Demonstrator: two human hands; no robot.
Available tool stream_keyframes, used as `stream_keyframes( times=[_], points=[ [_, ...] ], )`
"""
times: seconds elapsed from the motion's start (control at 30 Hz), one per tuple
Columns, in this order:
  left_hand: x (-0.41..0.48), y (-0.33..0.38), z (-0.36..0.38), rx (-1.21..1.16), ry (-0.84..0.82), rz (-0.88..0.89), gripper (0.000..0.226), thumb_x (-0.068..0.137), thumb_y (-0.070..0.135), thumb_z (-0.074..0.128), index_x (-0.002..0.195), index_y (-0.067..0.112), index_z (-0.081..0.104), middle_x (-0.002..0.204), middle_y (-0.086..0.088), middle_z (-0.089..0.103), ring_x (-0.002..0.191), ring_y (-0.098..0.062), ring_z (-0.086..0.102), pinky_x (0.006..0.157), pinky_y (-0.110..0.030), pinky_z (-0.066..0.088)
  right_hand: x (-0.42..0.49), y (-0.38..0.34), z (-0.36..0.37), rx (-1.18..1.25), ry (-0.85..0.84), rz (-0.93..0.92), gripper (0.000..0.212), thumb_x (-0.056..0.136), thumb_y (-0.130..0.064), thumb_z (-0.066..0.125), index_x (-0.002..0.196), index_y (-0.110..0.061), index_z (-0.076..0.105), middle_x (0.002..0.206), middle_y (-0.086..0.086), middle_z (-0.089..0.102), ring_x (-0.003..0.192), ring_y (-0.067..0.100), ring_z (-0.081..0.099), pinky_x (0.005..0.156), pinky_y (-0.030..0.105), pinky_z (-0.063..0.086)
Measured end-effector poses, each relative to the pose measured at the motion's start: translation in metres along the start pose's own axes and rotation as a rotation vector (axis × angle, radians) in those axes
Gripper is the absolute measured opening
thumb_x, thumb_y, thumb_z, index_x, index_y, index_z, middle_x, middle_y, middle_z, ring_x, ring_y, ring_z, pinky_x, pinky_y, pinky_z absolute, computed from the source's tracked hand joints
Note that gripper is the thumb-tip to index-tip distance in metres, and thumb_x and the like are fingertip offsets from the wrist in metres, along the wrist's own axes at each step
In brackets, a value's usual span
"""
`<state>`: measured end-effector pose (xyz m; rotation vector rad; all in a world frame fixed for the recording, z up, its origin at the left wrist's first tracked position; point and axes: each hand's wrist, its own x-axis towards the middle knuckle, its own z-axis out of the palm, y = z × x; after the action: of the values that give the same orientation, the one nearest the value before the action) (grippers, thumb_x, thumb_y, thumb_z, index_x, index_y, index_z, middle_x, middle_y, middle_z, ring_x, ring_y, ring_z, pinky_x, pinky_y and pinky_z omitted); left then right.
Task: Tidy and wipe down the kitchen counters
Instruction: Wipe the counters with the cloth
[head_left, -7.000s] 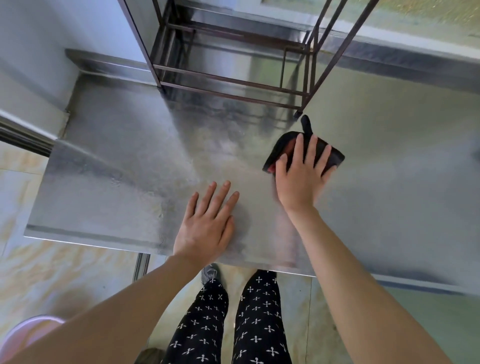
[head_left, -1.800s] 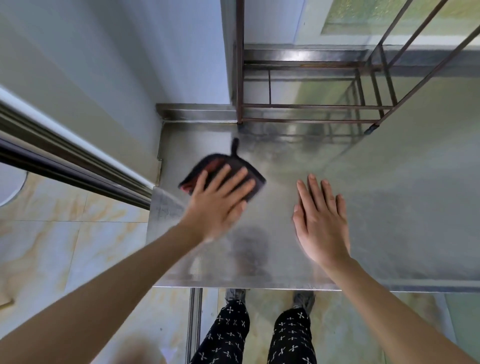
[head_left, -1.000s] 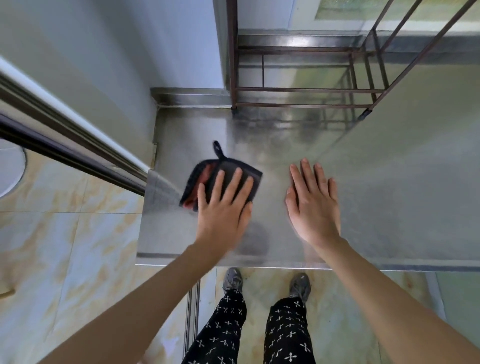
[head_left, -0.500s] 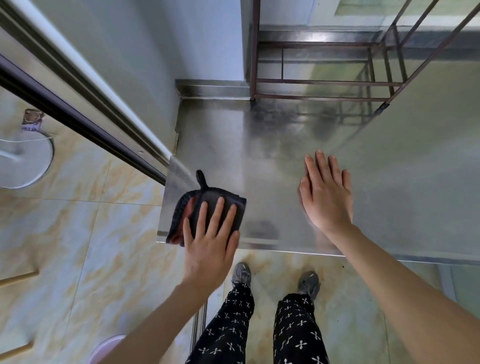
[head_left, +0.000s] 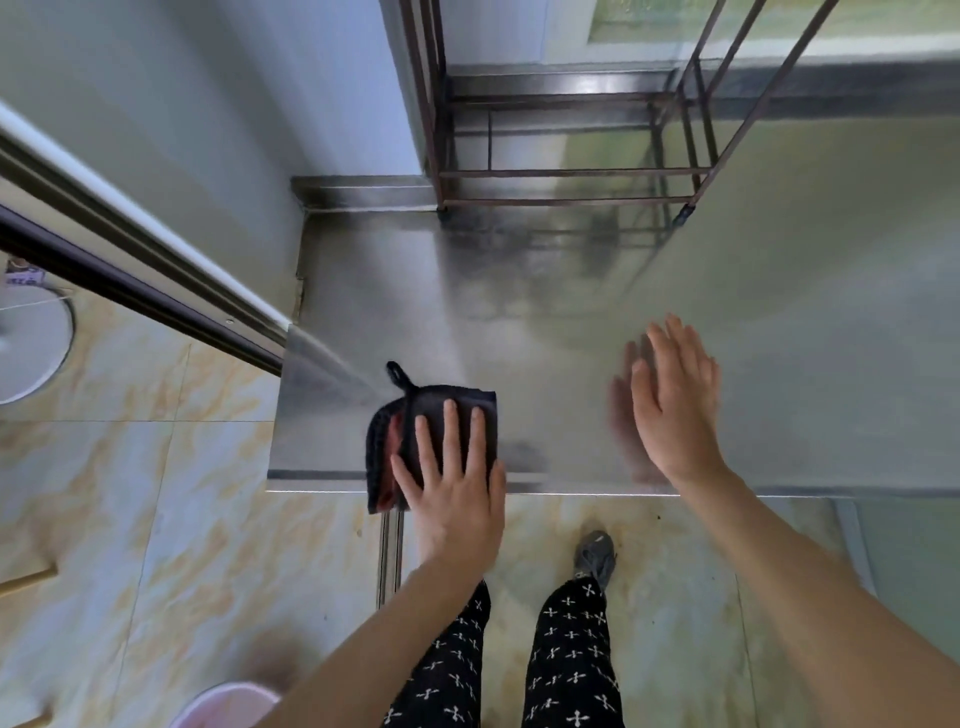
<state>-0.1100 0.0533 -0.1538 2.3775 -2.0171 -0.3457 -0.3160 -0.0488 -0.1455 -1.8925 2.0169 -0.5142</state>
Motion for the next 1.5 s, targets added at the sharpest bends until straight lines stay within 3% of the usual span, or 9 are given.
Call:
stream_keyframes(
  times=[0.13,0.37,0.6,0.9,1.1,1.2,1.3,1.4,1.5],
  points=[
    [0.012,0.013,0.001,0.046,-0.044,0.079,0.055,0.091,0.045,0.028,0.143,0.026,0.029,0.15,-0.005,0.031,0.135,-0.033,0.031,0.102,-0.063,0.021,-0.023,0.051,-0.018,-0.059,-0.034,0.094,0.055,0.092,-0.035,0.024,0.136,-0.008,0.042,0.15,0.012,0.033,0.138,0.032,0.027,0.11,0.052,0.022],
    [0.044,-0.051,-0.022,-0.135,0.019,-0.481,0.053,0.095,0.048,0.029,0.146,0.038,0.015,0.157,-0.001,0.004,0.143,-0.031,-0.003,0.109,-0.063,0.0,-0.039,0.067,-0.023,-0.079,-0.078,0.038,0.055,0.093,-0.034,0.022,0.134,-0.005,0.045,0.147,0.013,0.038,0.137,0.032,0.03,0.107,0.054,0.026],
    [0.038,-0.033,-0.019,-0.152,0.049,-0.651,0.053,0.093,0.052,0.033,0.143,0.043,0.02,0.156,-0.015,0.003,0.138,-0.045,0.002,0.108,-0.063,0.005,-0.045,0.046,-0.011,-0.156,-0.141,-0.057,0.054,0.094,-0.031,0.024,0.136,-0.003,0.042,0.147,0.013,0.038,0.136,0.035,0.033,0.106,0.051,0.027],
    [0.006,0.105,0.002,-0.134,-0.089,-0.382,0.062,0.084,0.059,0.005,0.144,0.043,0.005,0.156,-0.014,-0.003,0.139,-0.045,-0.004,0.107,-0.063,0.004,-0.05,0.074,-0.033,-0.038,-0.17,-0.108,0.06,0.094,-0.036,0.015,0.141,-0.005,0.037,0.153,0.009,0.026,0.142,0.026,0.021,0.114,0.043,0.013],
    [-0.003,0.17,-0.005,-0.187,-0.197,-0.111,0.064,0.082,0.059,-0.004,0.143,0.045,0.011,0.157,-0.006,-0.006,0.141,-0.038,-0.007,0.112,-0.053,0.006,-0.061,0.103,-0.053,-0.038,-0.164,-0.103,0.049,0.094,-0.028,0.025,0.126,-0.006,0.054,0.143,0.014,0.044,0.135,0.031,0.036,0.11,0.049,0.029],
    [-0.006,0.174,-0.019,-0.273,-0.207,-0.046,0.05,0.095,0.047,0.016,0.144,0.038,0.02,0.157,-0.001,0.006,0.142,-0.029,0.006,0.112,-0.046,0.016,-0.063,0.094,-0.055,0.004,-0.116,-0.092,0.039,0.092,-0.024,0.033,0.109,-0.006,0.063,0.125,0.014,0.057,0.119,0.031,0.048,0.099,0.047,0.043],
    [-0.001,0.146,-0.029,-0.396,-0.037,-0.252,0.044,0.095,0.025,0.039,0.139,0.019,0.035,0.149,-0.008,0.028,0.13,-0.03,0.029,0.105,-0.045,0.029,-0.065,0.06,-0.053,0.08,-0.087,0.041,0.021,0.091,-0.021,0.049,0.092,-0.008,0.065,0.101,0.008,0.059,0.094,0.029,0.054,0.078,0.039,0.049],
    [0.008,0.118,-0.034,-0.504,-0.034,-0.491,0.039,0.091,0.027,0.051,0.122,0.005,0.045,0.125,-0.017,0.046,0.111,-0.033,0.045,0.094,-0.043,0.037,-0.069,0.024,-0.049,0.098,-0.119,0.248,0.031,0.09,-0.034,0.057,0.106,-0.009,0.062,0.103,0.007,0.059,0.098,0.026,0.054,0.081,0.036,0.044],
    [0.011,0.12,-0.038,-0.542,-0.143,-0.445,0.034,0.087,0.033,0.059,0.105,0.006,0.048,0.1,-0.012,0.058,0.086,-0.025,0.055,0.07,-0.037,0.046,-0.074,0.007,-0.042,0.054,-0.135,0.385,0.035,0.087,-0.037,0.06,0.109,-0.009,0.058,0.107,0.007,0.057,0.104,0.027,0.05,0.085,0.036,0.04]
  ],
)
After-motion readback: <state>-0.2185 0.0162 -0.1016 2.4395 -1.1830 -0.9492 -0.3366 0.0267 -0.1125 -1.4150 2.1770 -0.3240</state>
